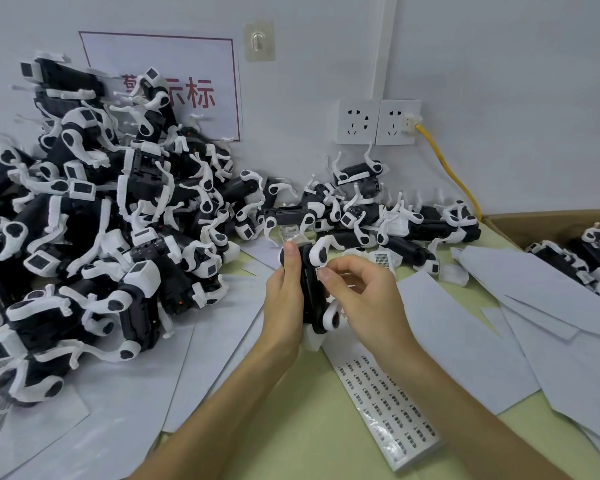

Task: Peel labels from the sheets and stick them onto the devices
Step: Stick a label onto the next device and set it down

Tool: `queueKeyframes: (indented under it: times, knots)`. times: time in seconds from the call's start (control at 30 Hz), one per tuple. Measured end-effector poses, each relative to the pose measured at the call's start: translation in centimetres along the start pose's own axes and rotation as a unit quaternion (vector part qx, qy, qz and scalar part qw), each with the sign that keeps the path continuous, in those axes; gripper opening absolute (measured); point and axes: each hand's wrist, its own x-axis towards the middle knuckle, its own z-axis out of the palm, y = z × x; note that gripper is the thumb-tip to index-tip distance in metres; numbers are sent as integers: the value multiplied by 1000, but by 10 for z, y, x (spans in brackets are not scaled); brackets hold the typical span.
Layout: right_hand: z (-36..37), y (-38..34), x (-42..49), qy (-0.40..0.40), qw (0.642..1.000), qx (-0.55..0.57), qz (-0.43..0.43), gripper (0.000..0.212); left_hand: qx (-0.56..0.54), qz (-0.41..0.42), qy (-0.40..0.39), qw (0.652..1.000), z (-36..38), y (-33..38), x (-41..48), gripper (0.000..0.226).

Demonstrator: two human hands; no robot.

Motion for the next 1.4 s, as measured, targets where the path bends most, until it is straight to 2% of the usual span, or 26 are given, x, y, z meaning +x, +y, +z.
queueKeyframes:
  times: [0.3, 0.67, 0.93, 1.23, 1.33, 1.4]
  knots:
    - [0, -2, -1, 3, 1000, -1, 0, 6, 7, 9, -3, 1000, 0, 2, -3, 81]
    - [1, -2, -2, 8, 1000, 9, 2, 6, -6, 32, -12, 999, 0, 1, -2, 71]
    - [1, -2, -2, 12, 1000, 24, 7, 5, -3, 37, -15, 999, -1, -2, 0, 80]
    - [-3, -1, 0, 8, 997, 63, 38, 15, -5, 50, -22, 999, -2, -1, 0, 69]
    - [-5, 1, 2, 0, 993, 93, 67, 22, -15, 20, -26, 999, -4, -2, 1, 71]
    - [-4, 2, 2, -20, 994, 86, 69, 20, -33, -26, -45, 998, -3, -3, 1, 85]
